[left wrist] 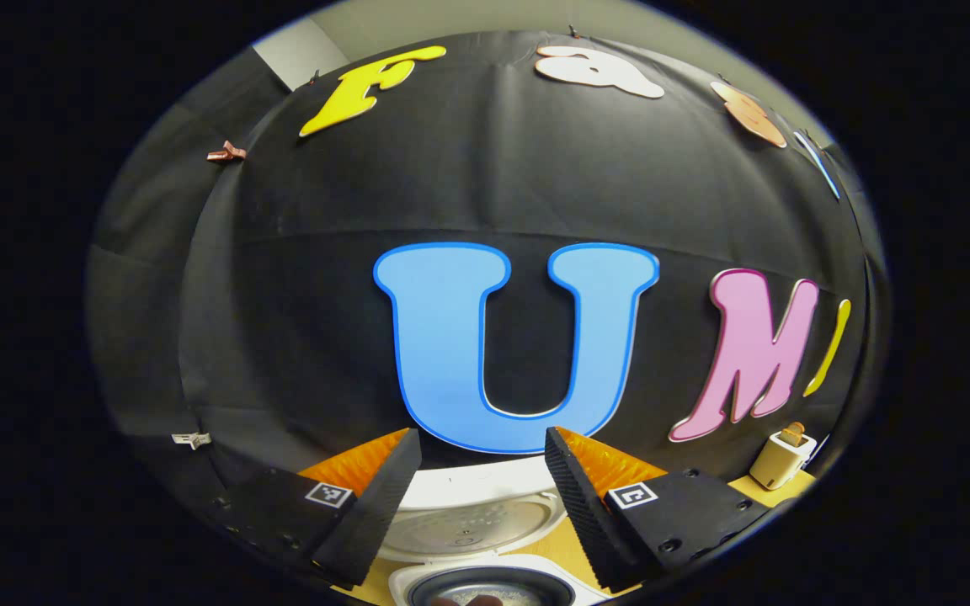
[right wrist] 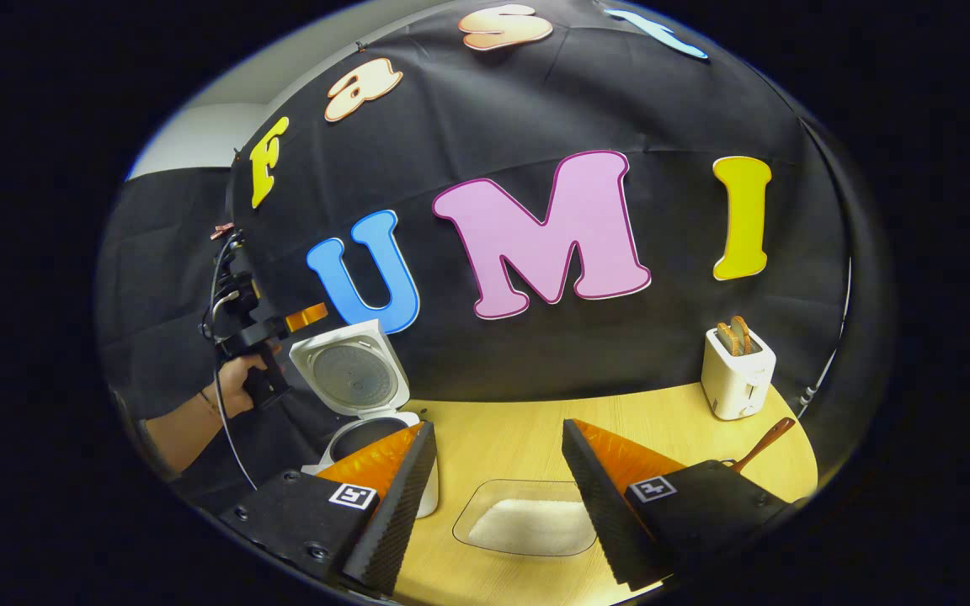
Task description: Close the left gripper, press the button to open the rice cooker; take a wooden spoon from the chopstick holder with the right hand, scoop a spoonful of rice and pour it into the rice cooker, then put the wooden spoon back into the chopstick holder.
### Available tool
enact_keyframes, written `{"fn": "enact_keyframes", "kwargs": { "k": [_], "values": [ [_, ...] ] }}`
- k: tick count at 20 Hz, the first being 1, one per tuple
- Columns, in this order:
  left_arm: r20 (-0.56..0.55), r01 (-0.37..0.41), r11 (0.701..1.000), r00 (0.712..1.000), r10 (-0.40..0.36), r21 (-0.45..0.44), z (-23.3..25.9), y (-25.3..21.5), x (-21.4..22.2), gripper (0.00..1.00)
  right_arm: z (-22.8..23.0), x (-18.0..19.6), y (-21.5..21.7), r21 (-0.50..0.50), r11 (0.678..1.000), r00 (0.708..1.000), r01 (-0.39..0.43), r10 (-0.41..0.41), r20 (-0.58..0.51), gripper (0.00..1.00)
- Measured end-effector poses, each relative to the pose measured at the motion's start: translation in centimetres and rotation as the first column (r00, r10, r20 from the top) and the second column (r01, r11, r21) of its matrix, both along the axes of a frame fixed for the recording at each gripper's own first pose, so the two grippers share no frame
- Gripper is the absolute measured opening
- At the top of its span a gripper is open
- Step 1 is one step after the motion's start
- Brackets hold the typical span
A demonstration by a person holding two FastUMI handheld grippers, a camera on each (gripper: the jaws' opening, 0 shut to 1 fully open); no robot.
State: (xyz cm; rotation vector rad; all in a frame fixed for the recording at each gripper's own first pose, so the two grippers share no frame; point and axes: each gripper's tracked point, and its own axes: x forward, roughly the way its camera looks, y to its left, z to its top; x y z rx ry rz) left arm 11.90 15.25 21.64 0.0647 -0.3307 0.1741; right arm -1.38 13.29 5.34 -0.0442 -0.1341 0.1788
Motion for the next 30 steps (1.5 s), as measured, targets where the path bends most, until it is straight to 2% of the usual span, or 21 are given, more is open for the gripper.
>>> {"fn": "enact_keyframes", "kwargs": {
  "k": [4, 9, 10, 11, 12, 16, 20, 25, 30],
  "values": [
    [-0.036, -0.031, 0.999, 0.999, 0.032, 0.03, 0.6, 1.0, 3.7, 0.94, -0.1, 0.0, 0.2, 0.001, 1.0, 1.0, 0.011, -0.011, -0.004, 0.93],
    [-0.169, -0.102, 0.993, 0.979, 0.111, 0.061, -2.3, 2.6, 7.0, 0.95, -0.5, 0.2, 0.0, -0.018, 0.999, 0.999, 0.035, -0.035, -0.008, 0.93],
    [-0.179, -0.106, 0.994, 0.978, 0.111, 0.041, -2.9, 2.8, 6.8, 0.95, -0.6, 0.1, -0.1, -0.025, 0.999, 0.999, 0.036, -0.036, -0.01, 0.93],
    [-0.156, -0.086, 0.996, 0.984, 0.087, 0.013, -2.5, 2.5, 6.6, 1.0, -0.7, 0.1, -0.2, -0.029, 0.999, 0.999, 0.038, -0.038, -0.015, 0.93],
    [-0.158, -0.076, 0.997, 0.985, 0.073, -0.015, -3.0, 2.2, 6.3, 0.96, -0.9, 0.1, -0.5, -0.032, 0.999, 0.999, 0.039, -0.04, -0.021, 0.93],
    [-0.156, -0.058, 0.998, 0.986, 0.061, 0.018, -4.9, 0.2, 3.5, 0.96, -0.7, 0.1, -1.1, -0.032, 0.999, 0.999, 0.038, -0.038, -0.018, 0.93],
    [-0.183, -0.041, 0.999, 0.982, 0.039, -0.004, -8.5, -2.2, -0.4, 0.96, -0.6, 0.2, -2.2, -0.029, 0.999, 0.999, 0.038, -0.039, -0.023, 0.93],
    [-0.267, -0.025, 0.999, 0.964, 0.012, -0.044, -15.1, -5.0, -4.3, 0.96, -0.3, 0.6, -3.3, -0.014, 0.999, 0.999, 0.035, -0.035, -0.027, 0.93],
    [-0.35, -0.022, 0.995, 0.937, -0.014, -0.097, -20.7, -6.2, -5.7, 0.96, -0.4, 0.5, -4.2, -0.008, 1.0, 0.999, 0.029, -0.029, -0.038, 0.93]
  ]
}}
